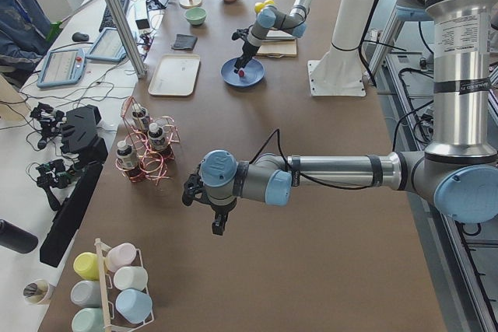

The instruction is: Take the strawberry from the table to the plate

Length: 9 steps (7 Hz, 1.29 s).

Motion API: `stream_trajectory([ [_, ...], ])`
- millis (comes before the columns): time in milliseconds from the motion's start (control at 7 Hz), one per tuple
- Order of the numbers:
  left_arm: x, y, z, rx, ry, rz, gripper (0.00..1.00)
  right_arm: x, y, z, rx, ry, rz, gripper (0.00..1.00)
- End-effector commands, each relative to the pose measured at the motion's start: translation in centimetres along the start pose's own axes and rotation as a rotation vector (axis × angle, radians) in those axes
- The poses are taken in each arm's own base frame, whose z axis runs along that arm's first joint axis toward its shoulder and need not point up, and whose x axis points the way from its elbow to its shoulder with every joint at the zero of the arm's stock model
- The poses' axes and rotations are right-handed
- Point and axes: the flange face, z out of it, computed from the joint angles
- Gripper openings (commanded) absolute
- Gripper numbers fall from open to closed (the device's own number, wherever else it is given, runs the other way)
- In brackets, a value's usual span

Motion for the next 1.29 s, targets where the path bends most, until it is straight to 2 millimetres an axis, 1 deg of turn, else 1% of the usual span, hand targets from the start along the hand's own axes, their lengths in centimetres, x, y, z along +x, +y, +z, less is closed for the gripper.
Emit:
stream_trajectory([
  [0,-0.4,1.0,0.4,-0.010,-0.001,-0.011,0.98,0.7,-6.7,-3.1,-0.044,0.043,-0.021,1.00],
  [143,-0.4,1.0,0.4,-0.009,0.001,-0.010,0.98,1.5,-11.2,-4.3,-0.088,0.053,-0.054,1.00],
  [286,-0.5,1.1,0.5,-0.012,0.000,-0.012,0.98,4.9,-16.3,-5.0,-0.142,0.072,-0.099,1.00],
  [429,-0.5,1.0,0.5,-0.012,-0.002,-0.012,0.98,8.4,-21.6,-5.8,-0.170,0.081,-0.199,1.00],
  [571,-0.5,1.1,0.5,-0.013,-0.002,-0.013,0.98,15.0,-27.4,-6.4,-0.198,0.115,-0.286,1.00],
  [714,-0.5,1.1,0.5,-0.013,-0.002,-0.013,0.98,22.4,-31.8,-8.2,-0.220,0.134,-0.403,1.00],
  [857,-0.5,1.1,0.5,-0.013,0.000,-0.013,0.98,29.6,-35.3,-10.7,-0.241,0.149,-0.473,1.00],
  [1000,-0.5,1.1,0.5,-0.013,-0.002,-0.013,0.98,37.0,-38.8,-12.3,-0.258,0.173,-0.557,1.00],
  [1143,-0.5,1.0,0.5,-0.012,-0.002,-0.012,0.98,44.7,-41.7,-14.2,-0.277,0.205,-0.647,1.00],
])
